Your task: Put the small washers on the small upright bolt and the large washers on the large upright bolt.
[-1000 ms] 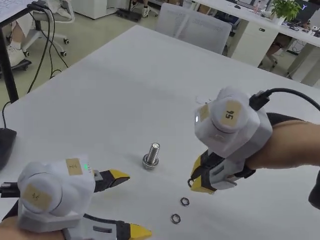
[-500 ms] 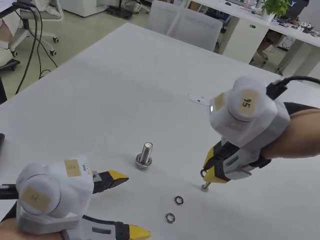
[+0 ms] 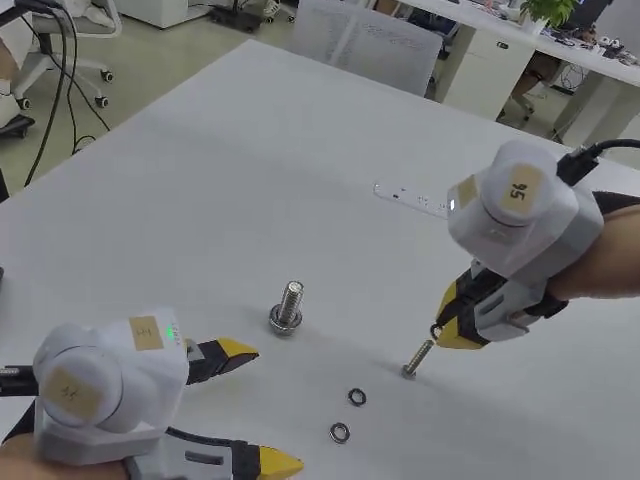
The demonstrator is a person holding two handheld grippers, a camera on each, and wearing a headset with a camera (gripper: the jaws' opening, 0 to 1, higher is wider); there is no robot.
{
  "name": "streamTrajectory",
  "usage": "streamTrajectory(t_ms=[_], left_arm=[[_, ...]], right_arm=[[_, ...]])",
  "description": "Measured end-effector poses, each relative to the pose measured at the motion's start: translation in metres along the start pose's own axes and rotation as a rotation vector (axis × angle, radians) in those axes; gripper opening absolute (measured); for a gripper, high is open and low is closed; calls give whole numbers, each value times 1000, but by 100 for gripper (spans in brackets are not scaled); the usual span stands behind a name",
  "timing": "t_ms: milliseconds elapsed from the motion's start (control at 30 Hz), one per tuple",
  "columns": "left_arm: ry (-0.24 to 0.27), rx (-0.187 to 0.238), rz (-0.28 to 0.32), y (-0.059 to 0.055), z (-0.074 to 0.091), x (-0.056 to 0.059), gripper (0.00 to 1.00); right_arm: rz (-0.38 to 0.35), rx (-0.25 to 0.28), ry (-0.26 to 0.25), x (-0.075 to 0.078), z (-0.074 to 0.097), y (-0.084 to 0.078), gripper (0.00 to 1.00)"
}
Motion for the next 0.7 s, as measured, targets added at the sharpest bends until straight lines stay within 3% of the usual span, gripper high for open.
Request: streamTrajectory(t_ms=[700], left_arm=[[4,-11,13,-5,-1,-1,66]], right_arm=[[-15,-9,30,1,-16,-5,13]])
Point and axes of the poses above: the centre of the closed fingertips' face, and the gripper's own axes: z roughly backward along the fingers, x roughly to its right, y roughly out of its top, the point moved 1 cm from there along z, roughly backward along the fingers, and after that the axes turned 15 degrees about -y, right-handed, at the moved point
